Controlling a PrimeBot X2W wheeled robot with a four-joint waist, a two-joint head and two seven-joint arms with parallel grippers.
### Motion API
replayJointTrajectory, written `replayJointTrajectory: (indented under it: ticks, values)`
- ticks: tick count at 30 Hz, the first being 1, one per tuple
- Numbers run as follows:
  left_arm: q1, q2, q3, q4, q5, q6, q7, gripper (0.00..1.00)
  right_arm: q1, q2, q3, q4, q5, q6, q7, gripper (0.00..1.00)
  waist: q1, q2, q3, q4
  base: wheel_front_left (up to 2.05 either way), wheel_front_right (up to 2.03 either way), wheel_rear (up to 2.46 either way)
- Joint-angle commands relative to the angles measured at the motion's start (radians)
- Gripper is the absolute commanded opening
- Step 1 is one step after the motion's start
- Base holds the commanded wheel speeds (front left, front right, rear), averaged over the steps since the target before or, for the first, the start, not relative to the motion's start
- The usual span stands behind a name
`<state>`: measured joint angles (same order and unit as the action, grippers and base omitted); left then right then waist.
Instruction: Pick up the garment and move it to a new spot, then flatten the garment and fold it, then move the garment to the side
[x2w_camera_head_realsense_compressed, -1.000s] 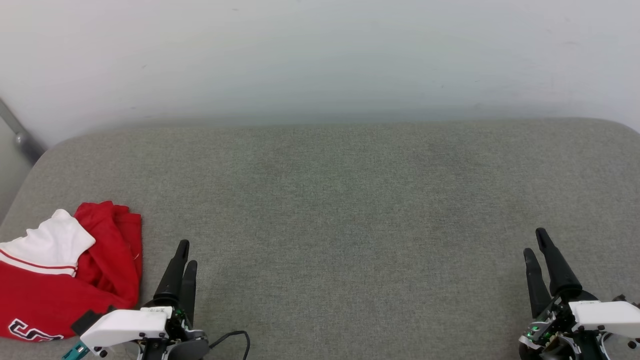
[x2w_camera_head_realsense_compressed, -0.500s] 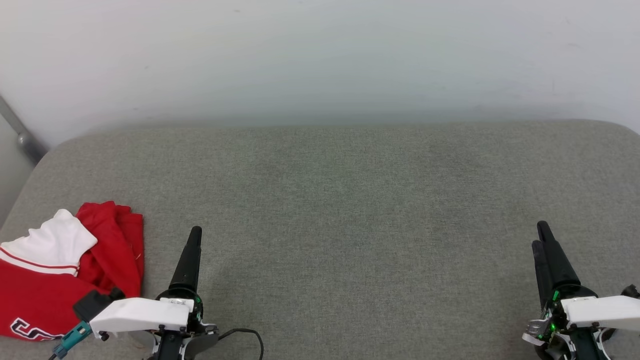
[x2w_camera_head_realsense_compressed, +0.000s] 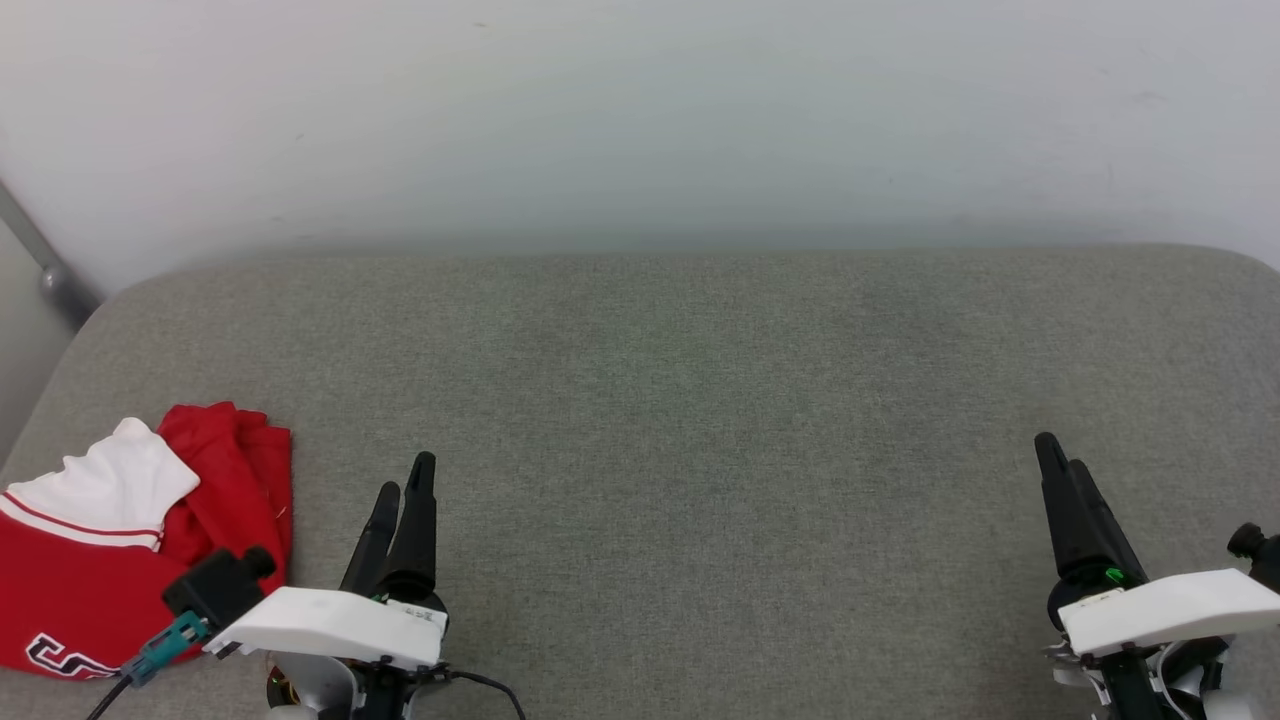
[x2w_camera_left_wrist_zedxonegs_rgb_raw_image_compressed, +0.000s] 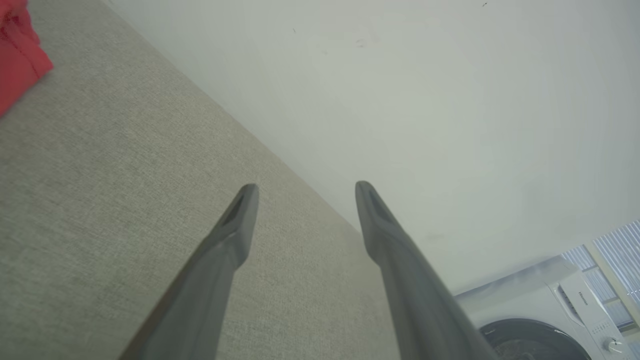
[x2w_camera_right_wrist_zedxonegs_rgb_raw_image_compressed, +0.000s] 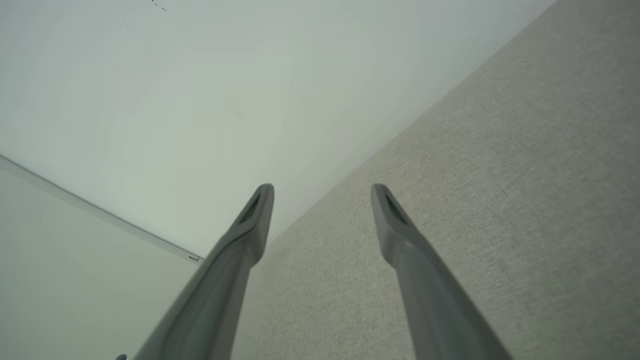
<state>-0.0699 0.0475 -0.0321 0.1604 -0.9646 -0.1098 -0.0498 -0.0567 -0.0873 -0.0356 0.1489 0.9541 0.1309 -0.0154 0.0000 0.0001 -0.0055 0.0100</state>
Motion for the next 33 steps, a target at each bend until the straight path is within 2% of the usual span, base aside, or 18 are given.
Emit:
replayJointTrajectory:
  ticks: [1,16,33]
  values:
    - [-0.011,0.002,-0.008,-0.018,0.039,0.004,-0.009,1.00,-0.007,-0.001,0.004,-0.024,-0.037,0.000,0.002,1.00,0.0000,-0.0001,0.000,0.000,0.00,0.00,0.00]
    - [-0.019,0.051,-0.083,-0.039,0.340,0.070,-0.058,1.00,0.018,0.006,0.022,-0.072,-0.299,0.000,0.033,1.00,0.0000,-0.0001,-0.006,0.008,0.00,0.00,0.00]
    - [-0.031,0.099,-0.167,-0.036,0.522,0.138,-0.106,1.00,0.046,0.019,0.016,-0.133,-0.530,0.000,0.051,1.00,0.0000,-0.0001,-0.010,0.010,0.00,0.00,0.00]
